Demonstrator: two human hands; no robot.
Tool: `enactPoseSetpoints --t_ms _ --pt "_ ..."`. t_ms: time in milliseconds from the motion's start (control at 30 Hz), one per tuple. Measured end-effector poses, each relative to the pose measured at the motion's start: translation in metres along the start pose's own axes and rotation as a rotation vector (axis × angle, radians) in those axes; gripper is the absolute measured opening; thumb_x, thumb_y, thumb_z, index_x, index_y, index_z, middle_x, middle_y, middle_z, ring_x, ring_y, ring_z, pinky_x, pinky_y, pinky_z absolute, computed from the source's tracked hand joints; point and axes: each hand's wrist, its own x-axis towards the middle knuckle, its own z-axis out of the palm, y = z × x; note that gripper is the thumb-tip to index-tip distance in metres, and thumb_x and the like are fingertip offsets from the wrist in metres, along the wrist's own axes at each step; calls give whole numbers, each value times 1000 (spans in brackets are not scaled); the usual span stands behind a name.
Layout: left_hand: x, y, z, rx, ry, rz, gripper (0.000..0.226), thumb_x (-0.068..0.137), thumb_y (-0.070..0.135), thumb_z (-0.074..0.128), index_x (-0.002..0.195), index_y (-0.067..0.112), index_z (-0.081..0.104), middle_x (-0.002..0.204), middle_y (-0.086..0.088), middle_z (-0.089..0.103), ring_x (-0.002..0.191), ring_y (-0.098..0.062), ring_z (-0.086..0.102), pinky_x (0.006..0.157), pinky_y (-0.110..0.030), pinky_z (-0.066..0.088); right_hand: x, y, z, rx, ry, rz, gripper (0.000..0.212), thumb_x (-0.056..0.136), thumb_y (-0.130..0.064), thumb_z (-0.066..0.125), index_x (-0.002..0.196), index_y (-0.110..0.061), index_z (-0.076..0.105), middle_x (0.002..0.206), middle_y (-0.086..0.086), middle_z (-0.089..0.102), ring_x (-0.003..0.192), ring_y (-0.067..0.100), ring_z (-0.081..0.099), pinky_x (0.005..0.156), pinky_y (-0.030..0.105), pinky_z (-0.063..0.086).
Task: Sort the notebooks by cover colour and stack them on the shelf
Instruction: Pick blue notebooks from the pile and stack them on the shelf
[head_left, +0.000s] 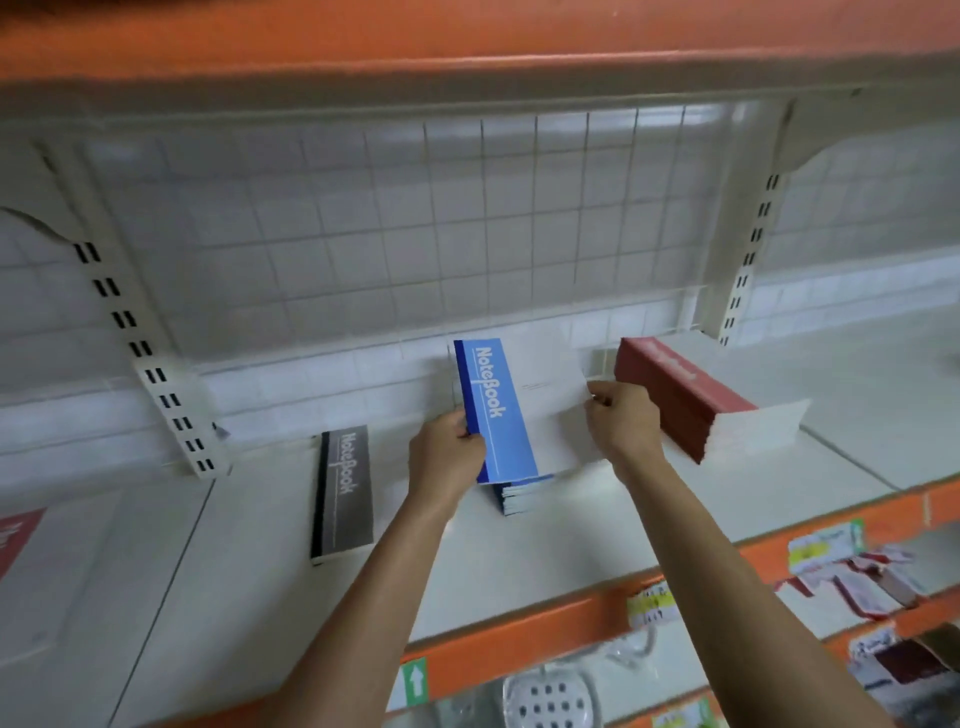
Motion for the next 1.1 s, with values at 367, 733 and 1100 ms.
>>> enactPoseSetpoints --t_ms 367,733,1100 --pt "16 -9 37 50 68 -170 26 69 15 45 80 -3 60 72 -13 64 62 -17 50 60 -27 33 44 42 17 -25 -201 -72 22 76 2 48 64 -15 52 65 2 44 72 18 43 52 21 28" --pt "19 -10 45 79 109 -260 31 81 7 50 55 13 34 52 3 44 48 -10 37 50 -22 26 46 57 25 -43 -189 -91 16 72 1 49 58 -7 49 61 14 36 63 26 31 57 31 25" --pt "20 -10 46 95 84 -291 14 82 14 50 70 8 55 86 -13 71 71 -23 63 62 -26 39 45 59 24 2 -245 -15 16 77 3 45 73 6 61 75 26 60 74 37 51 59 28 30"
